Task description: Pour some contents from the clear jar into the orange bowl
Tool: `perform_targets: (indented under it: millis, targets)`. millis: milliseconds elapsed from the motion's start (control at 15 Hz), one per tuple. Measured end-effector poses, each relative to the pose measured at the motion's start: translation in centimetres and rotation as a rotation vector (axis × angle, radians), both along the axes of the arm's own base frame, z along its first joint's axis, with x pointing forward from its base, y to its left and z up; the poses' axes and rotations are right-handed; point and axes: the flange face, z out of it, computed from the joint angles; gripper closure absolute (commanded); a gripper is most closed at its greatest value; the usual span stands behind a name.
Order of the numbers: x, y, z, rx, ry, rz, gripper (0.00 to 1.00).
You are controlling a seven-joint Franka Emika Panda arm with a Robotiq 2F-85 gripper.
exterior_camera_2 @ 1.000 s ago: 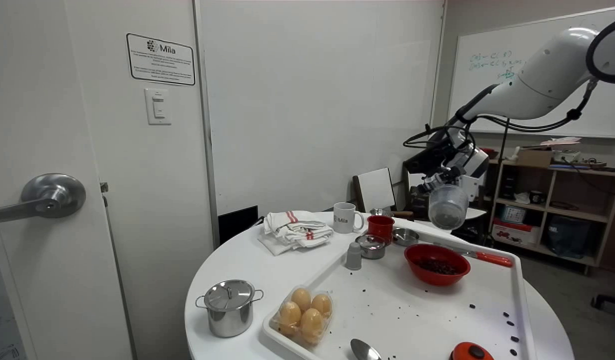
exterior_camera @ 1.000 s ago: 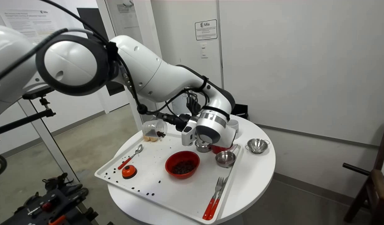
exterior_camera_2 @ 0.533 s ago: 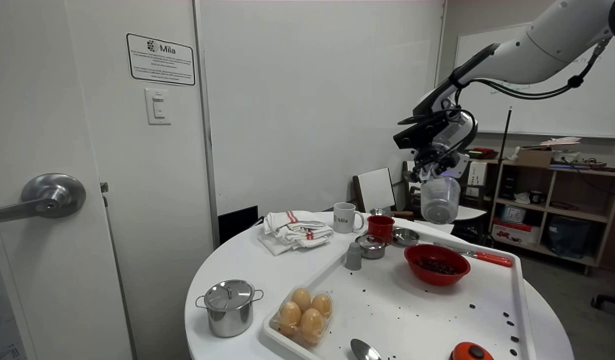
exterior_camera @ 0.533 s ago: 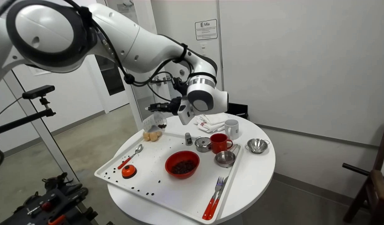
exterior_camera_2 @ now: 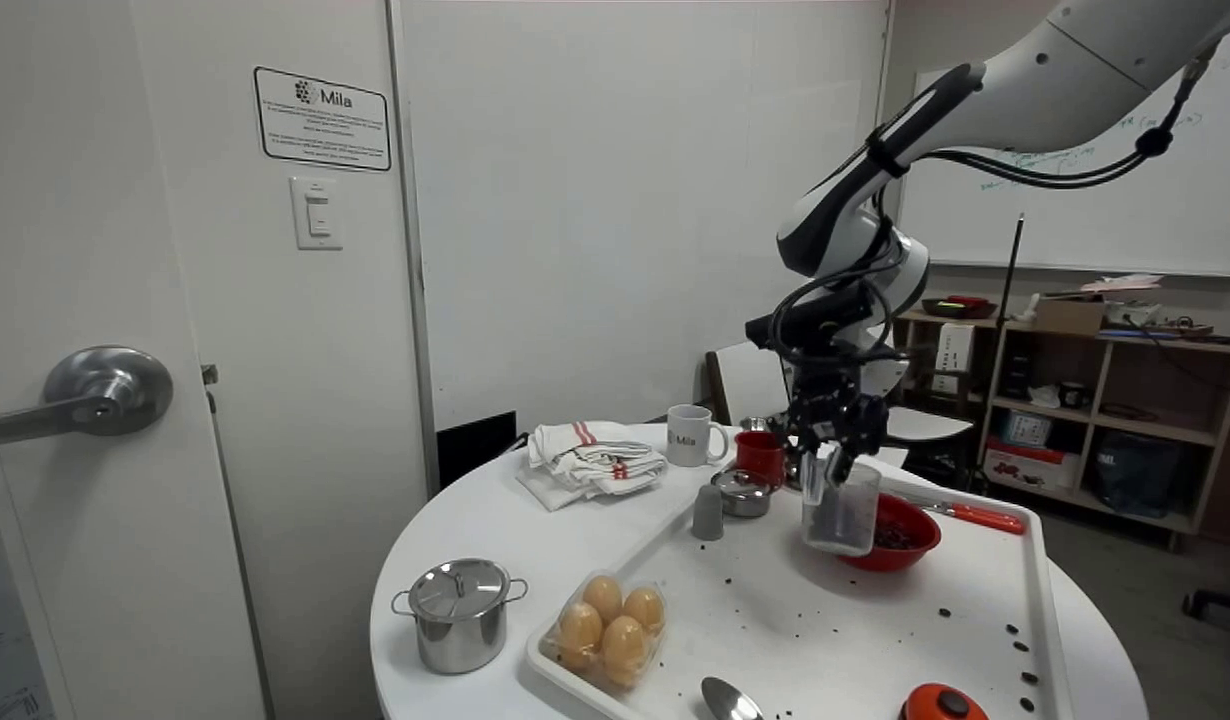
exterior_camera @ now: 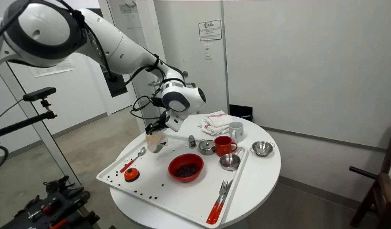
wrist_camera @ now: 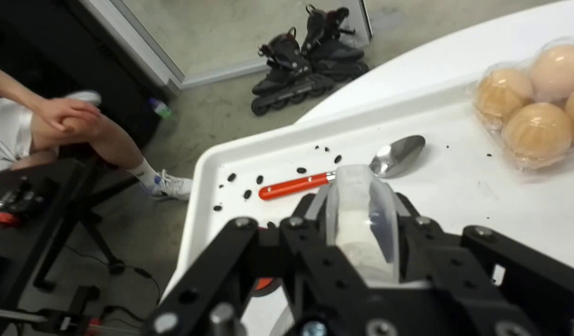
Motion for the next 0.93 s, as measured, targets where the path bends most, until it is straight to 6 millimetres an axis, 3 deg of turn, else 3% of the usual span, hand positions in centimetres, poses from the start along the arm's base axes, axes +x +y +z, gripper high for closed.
perform_targets:
  millis: [267, 533, 600, 733, 933]
  targets:
    - [-0.1, 3.3, -3.3, -0.17, -0.16, 0.015, 0.89]
    - [0.1, 3.6, -4.9, -0.316, -0.347, 0.0, 0.89]
    - [0.1, 3.5, -5.1, -0.354, -0.395, -0.004, 0.49]
    - [0.1, 3.3, -5.0, -0.429, -0.487, -0.022, 0.42]
    - [-0.4, 3.5, -5.3, -0.507, -0.549, -0.056, 0.2]
